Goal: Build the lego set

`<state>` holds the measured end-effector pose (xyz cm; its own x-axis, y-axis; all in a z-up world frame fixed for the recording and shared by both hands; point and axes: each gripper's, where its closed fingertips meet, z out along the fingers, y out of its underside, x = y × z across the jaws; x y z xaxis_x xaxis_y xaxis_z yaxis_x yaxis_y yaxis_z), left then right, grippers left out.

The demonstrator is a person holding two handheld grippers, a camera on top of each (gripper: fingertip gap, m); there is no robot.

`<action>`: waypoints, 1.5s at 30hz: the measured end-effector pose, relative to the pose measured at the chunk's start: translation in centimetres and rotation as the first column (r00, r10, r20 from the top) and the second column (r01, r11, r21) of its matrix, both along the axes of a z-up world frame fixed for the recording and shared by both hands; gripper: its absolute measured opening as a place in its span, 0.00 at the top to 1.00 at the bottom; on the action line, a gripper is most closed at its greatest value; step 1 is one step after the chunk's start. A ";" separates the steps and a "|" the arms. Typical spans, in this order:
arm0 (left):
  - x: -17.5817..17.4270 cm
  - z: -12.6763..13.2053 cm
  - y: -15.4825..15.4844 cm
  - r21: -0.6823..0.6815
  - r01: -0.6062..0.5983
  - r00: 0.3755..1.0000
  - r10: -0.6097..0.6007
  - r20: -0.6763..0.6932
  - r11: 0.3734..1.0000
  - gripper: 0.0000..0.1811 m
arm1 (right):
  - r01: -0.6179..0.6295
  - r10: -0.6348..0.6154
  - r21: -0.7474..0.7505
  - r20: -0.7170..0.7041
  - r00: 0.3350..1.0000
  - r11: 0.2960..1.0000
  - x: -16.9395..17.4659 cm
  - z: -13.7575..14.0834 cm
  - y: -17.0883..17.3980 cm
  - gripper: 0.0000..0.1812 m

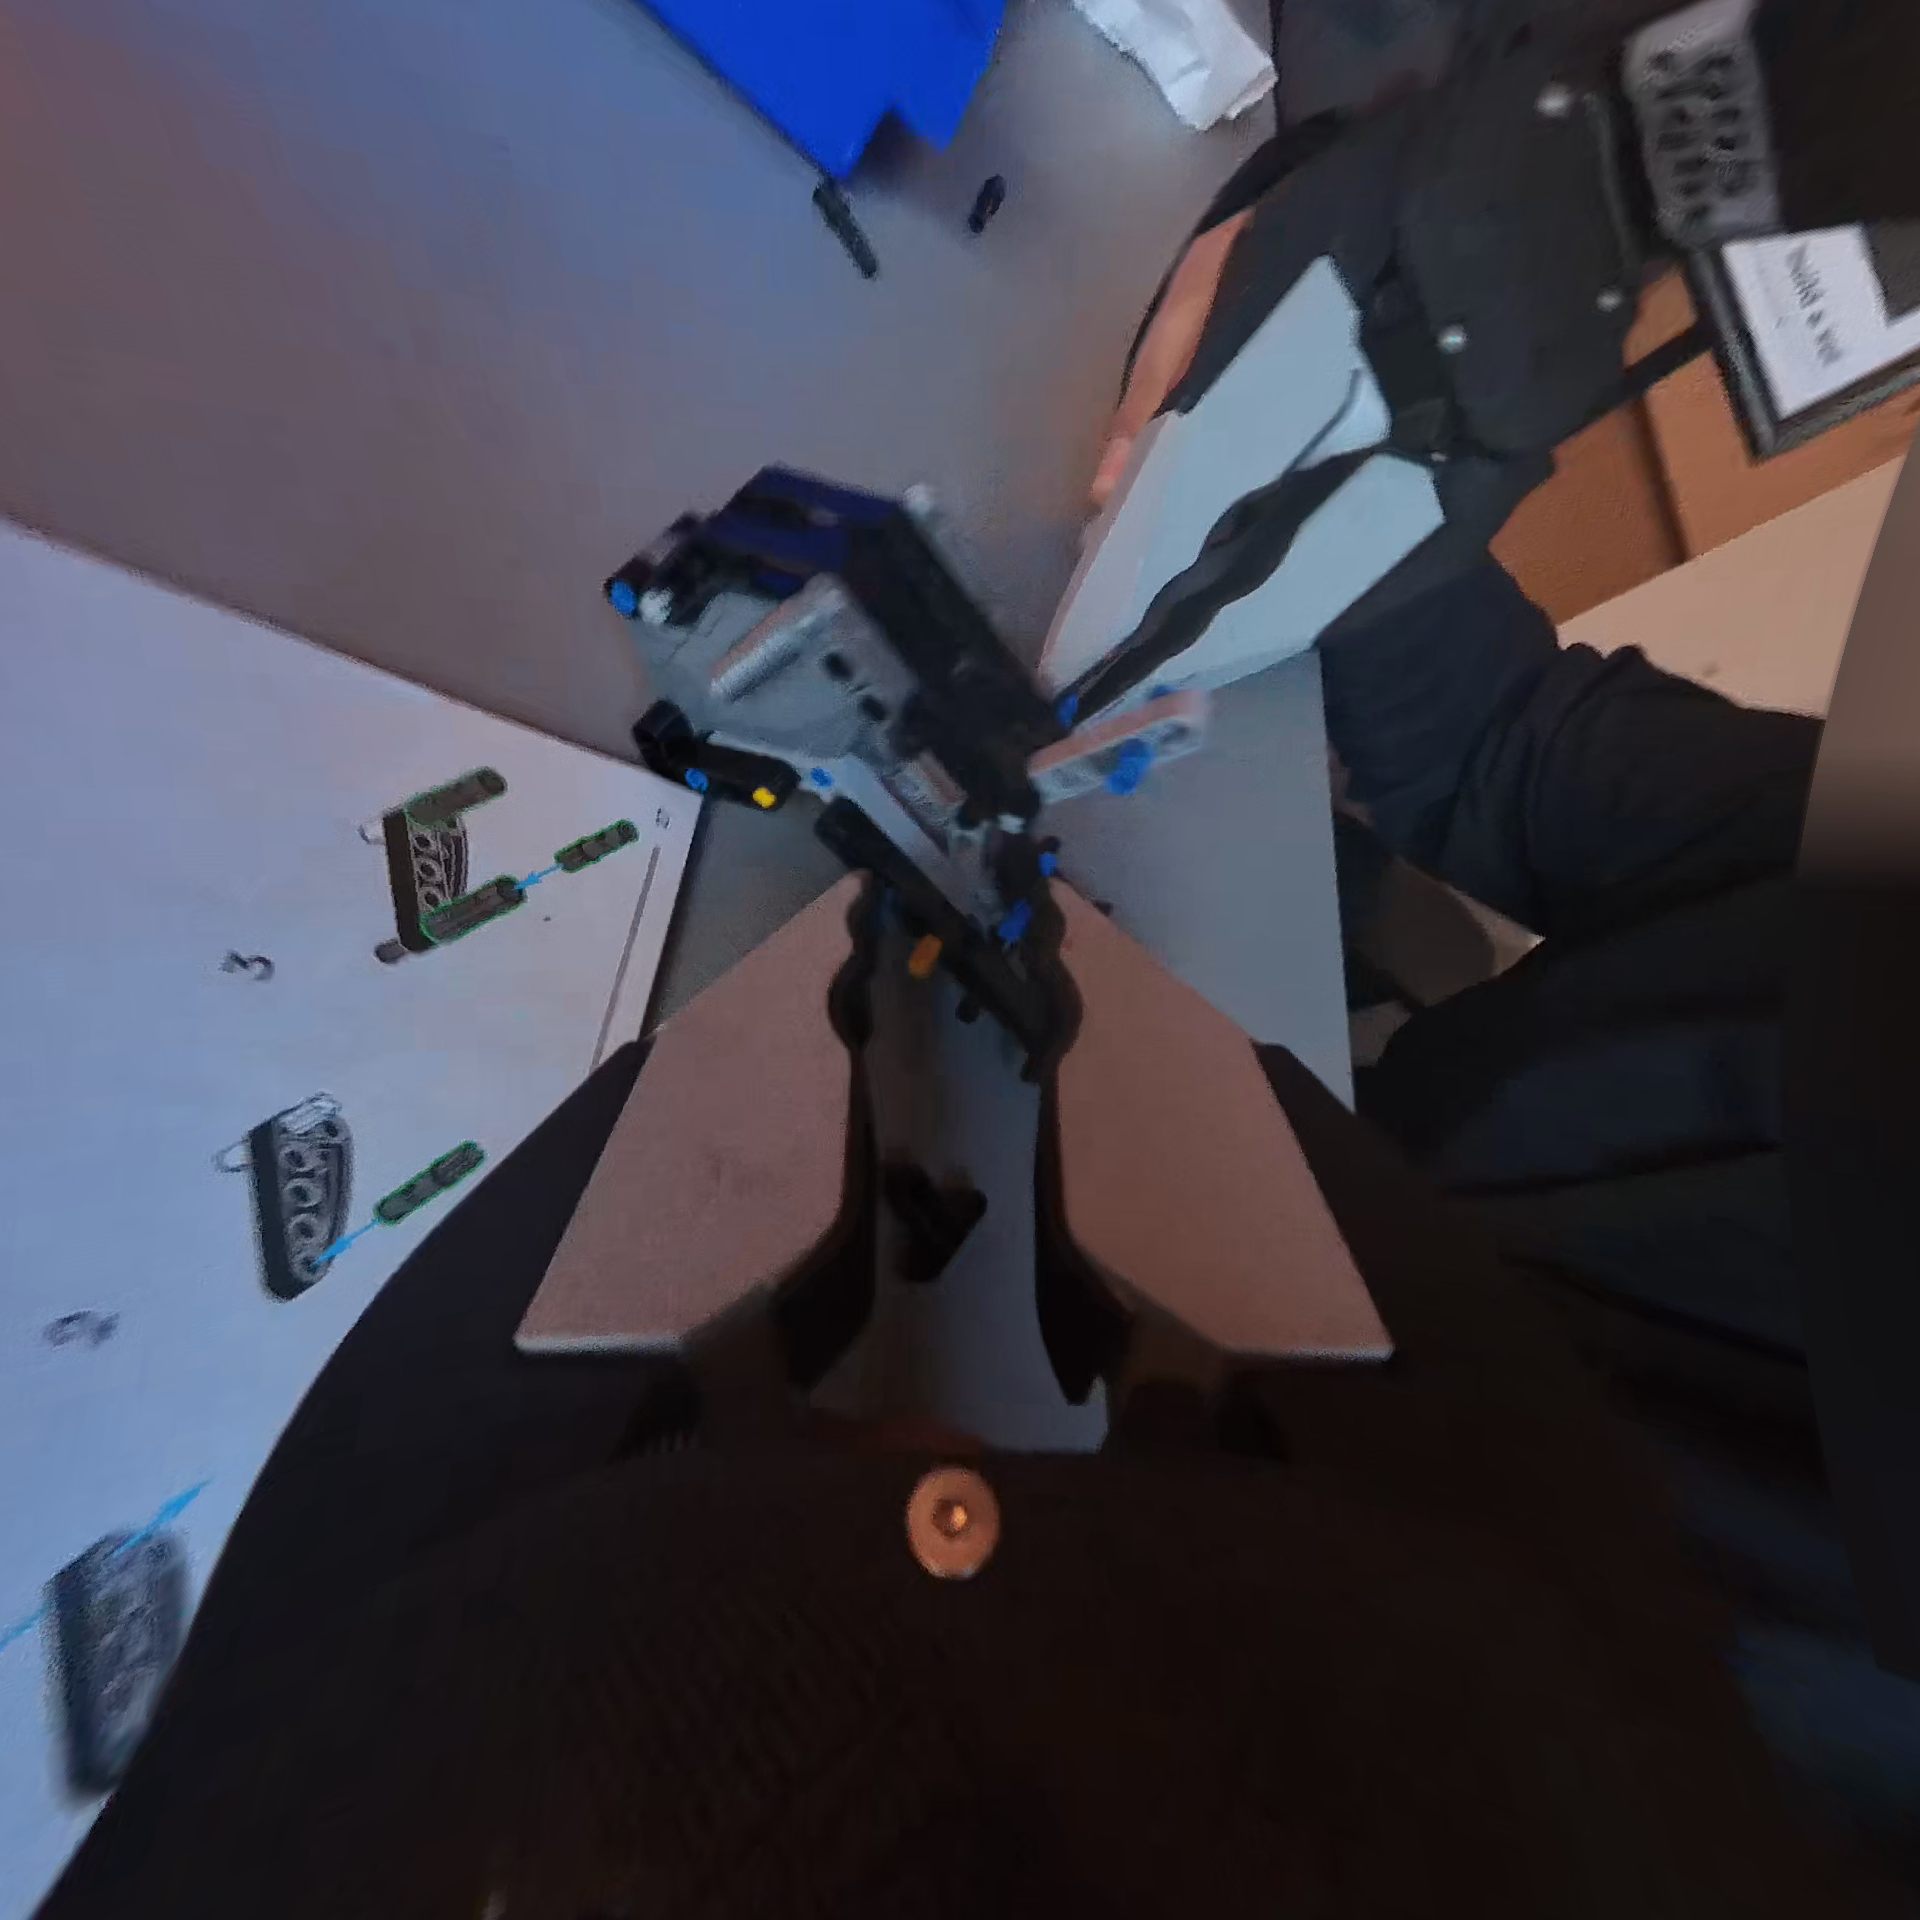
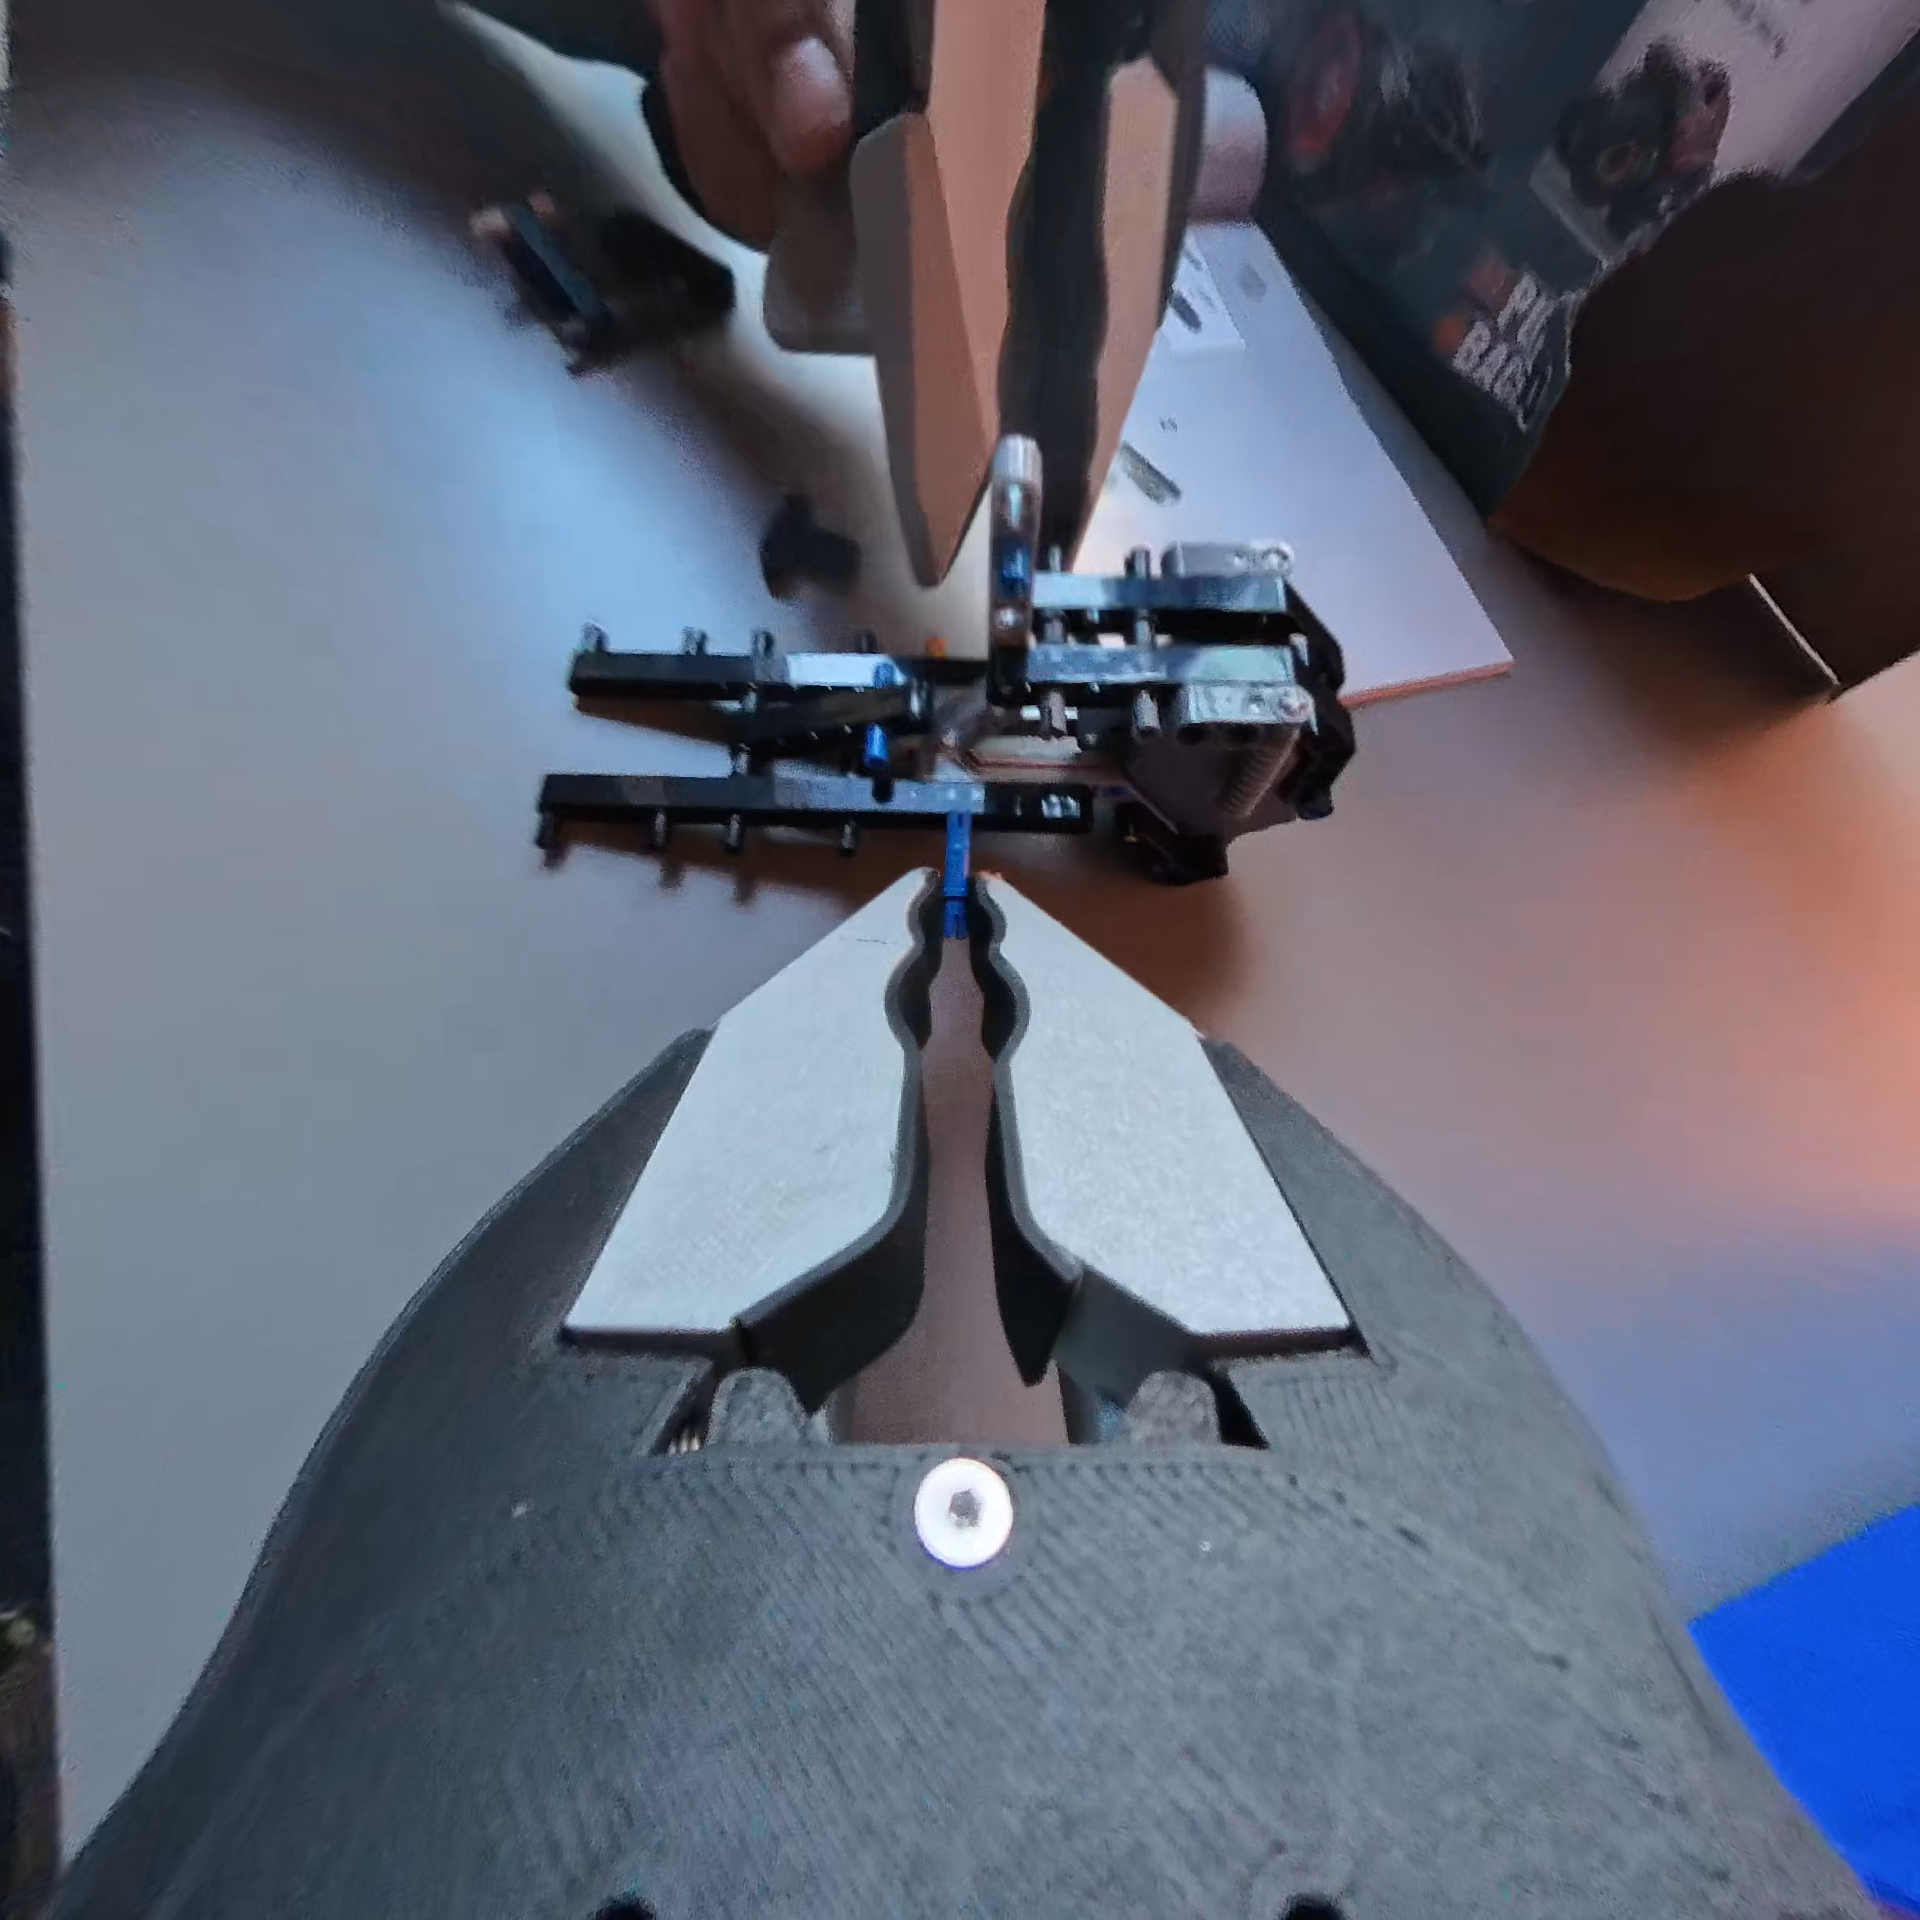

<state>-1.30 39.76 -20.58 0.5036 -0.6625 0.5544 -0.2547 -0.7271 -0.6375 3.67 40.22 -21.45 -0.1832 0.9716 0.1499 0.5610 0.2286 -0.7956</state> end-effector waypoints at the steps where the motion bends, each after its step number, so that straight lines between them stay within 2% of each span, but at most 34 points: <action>1: -0.3 1.1 0.0 0.060 0.005 1.000 -0.003 -0.030 0.998 0.87 | -0.010 0.010 -0.015 -0.021 1.000 1.000 -0.1 0.4 -0.3 0.99; 4: -0.7 4.1 -0.5 0.230 0.037 0.993 -0.011 -0.114 0.972 0.87 | -0.041 0.036 -0.074 -0.070 0.997 0.996 -0.2 1.3 -1.0 0.99; 6: 0.5 5.3 -1.6 0.319 0.091 0.989 -0.048 -0.140 0.943 0.87 | -0.105 0.086 -0.153 -0.121 0.989 0.983 -0.4 2.3 -2.3 0.99; 10: 3.3 3.3 -3.7 0.391 0.254 0.943 -0.137 -0.304 0.885 0.88 | -0.184 0.132 -0.308 -0.183 0.974 0.934 -0.8 3.5 -3.7 0.99; 13: 4.2 3.2 -3.8 0.463 0.277 0.933 -0.121 -0.338 0.842 0.88 | -0.191 0.145 -0.356 -0.153 0.978 0.915 -0.8 2.9 -4.0 0.99; 18: 4.4 2.8 -4.1 0.494 0.313 0.914 -0.117 -0.389 0.811 0.94 | -0.235 0.182 -0.399 -0.166 0.969 0.886 -1.2 3.2 -5.0 0.99; 23: 4.6 2.3 -4.3 0.485 0.332 0.909 -0.137 -0.394 0.809 0.99 | -0.241 0.193 -0.411 -0.156 0.969 0.879 -1.1 3.0 -5.2 0.99; 32: 4.6 2.3 -4.3 0.438 0.300 0.931 -0.159 -0.329 0.848 0.99 | -0.249 0.190 -0.306 -0.210 0.959 0.919 -1.0 3.9 -5.0 0.99; 38: 4.3 2.2 -4.1 0.435 0.296 0.930 -0.153 -0.335 0.850 0.96 | -0.228 0.190 -0.269 -0.160 0.969 0.936 -1.2 2.8 -5.0 0.99; 40: 4.4 2.3 -4.2 0.421 0.296 0.935 -0.168 -0.313 0.858 0.99 | -0.223 0.185 -0.263 -0.162 0.969 0.939 -1.2 2.9 -4.9 0.99; 45: 4.5 2.1 -4.2 0.421 0.298 0.935 -0.172 -0.311 0.857 0.99 | -0.224 0.182 -0.275 -0.171 0.968 0.935 -1.2 3.0 -4.9 0.99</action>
